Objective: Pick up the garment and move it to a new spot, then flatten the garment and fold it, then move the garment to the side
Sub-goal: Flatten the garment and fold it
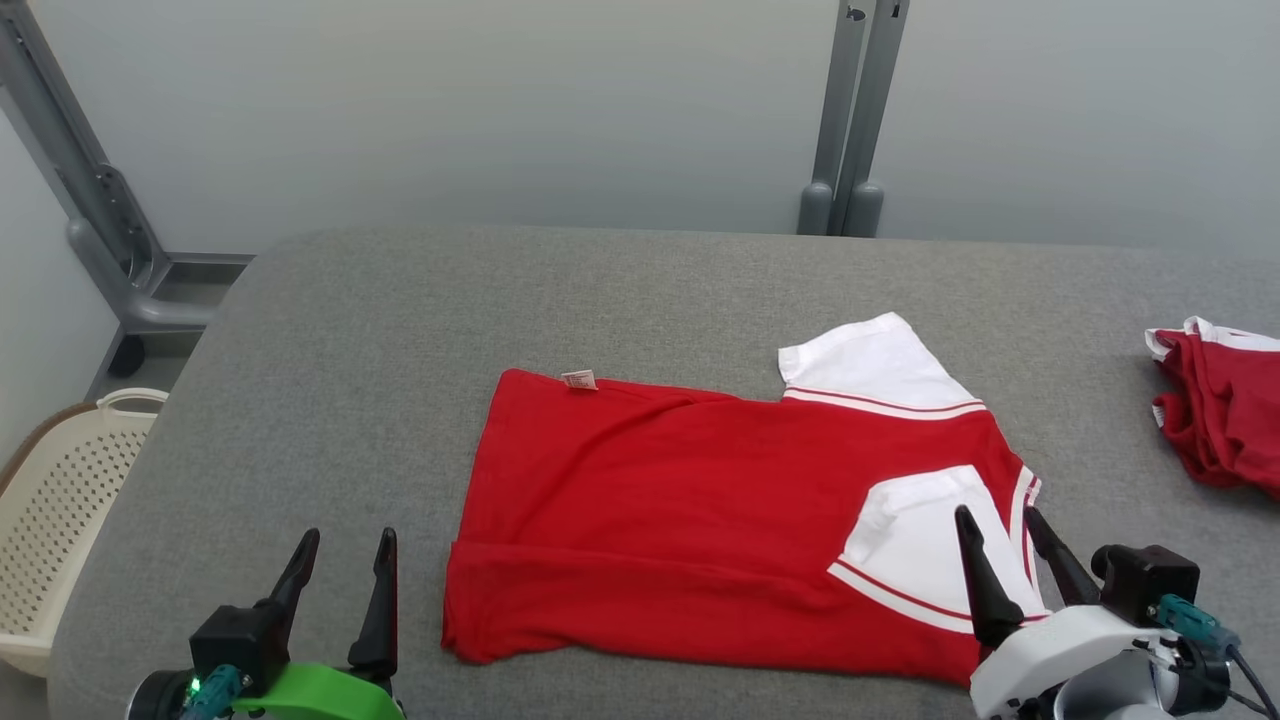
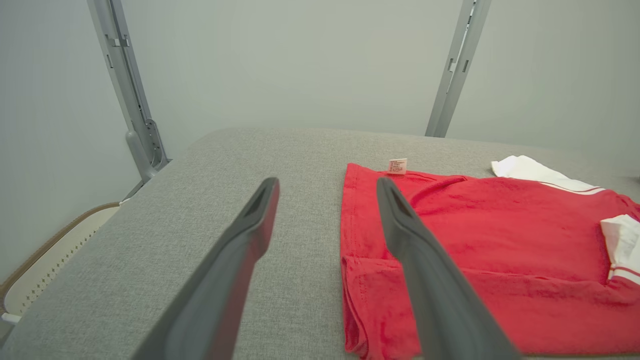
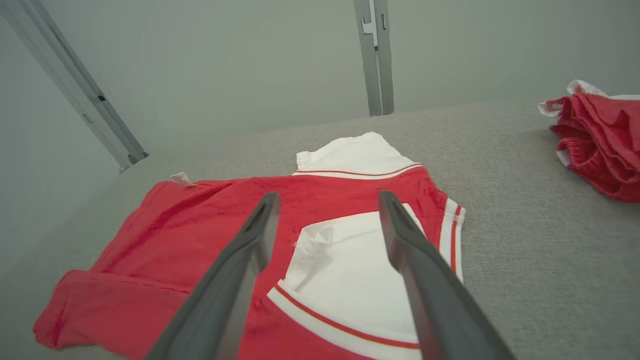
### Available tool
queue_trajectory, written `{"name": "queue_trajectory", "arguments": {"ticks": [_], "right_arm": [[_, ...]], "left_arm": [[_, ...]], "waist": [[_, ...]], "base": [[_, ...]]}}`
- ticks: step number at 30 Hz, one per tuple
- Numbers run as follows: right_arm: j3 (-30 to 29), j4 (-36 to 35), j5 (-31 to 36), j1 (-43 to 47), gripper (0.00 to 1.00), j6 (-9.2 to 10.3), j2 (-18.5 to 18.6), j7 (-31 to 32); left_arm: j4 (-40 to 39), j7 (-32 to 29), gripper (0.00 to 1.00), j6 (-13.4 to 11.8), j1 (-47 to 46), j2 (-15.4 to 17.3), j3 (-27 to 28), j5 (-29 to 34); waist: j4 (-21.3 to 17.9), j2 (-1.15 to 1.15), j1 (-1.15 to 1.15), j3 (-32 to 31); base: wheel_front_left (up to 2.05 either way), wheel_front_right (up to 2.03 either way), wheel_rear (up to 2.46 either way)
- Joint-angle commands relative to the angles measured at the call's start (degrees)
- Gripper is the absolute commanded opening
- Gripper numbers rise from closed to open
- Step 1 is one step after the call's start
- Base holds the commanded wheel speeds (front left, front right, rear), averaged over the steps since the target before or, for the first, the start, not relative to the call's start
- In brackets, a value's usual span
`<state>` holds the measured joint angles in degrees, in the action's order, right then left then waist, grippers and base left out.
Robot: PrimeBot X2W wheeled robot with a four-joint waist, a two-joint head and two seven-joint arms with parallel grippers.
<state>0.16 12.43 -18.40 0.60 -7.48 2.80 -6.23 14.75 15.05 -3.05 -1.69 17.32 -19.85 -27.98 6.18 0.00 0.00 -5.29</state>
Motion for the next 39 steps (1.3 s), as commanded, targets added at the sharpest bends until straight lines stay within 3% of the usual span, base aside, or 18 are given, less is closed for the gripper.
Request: {"name": "queue_trajectory", "arguments": {"ticks": [1, 33, 39], "right_arm": [[-0.51, 0.27, 2.47, 0.84, 1.0, 0.0, 0.2, -0.12], [-0.4, 3.42, -0.73, -0.21, 1.0, -0.01, 0.17, 0.56], [-0.43, 2.93, -1.1, -1.18, 1.0, 0.0, 0.17, 1.04]], "left_arm": [[0.22, 0.14, 1.0, -0.43, 0.96, 0.06, 0.29, 0.75], [2.77, -0.12, 1.0, 0.41, 0.58, -0.58, 0.12, -0.18], [3.05, -0.55, 1.0, 2.06, -0.99, -0.7, -1.03, -0.31]], "waist": [[-0.28, 0.0, 0.0, -0.21], [-1.63, 0.0, 0.0, 0.24], [-1.62, 0.0, 0.0, 1.04]], "base": [[0.0, 0.0, 0.0], [0.0, 0.0, 0.0], [0.0, 0.0, 0.0]]}}
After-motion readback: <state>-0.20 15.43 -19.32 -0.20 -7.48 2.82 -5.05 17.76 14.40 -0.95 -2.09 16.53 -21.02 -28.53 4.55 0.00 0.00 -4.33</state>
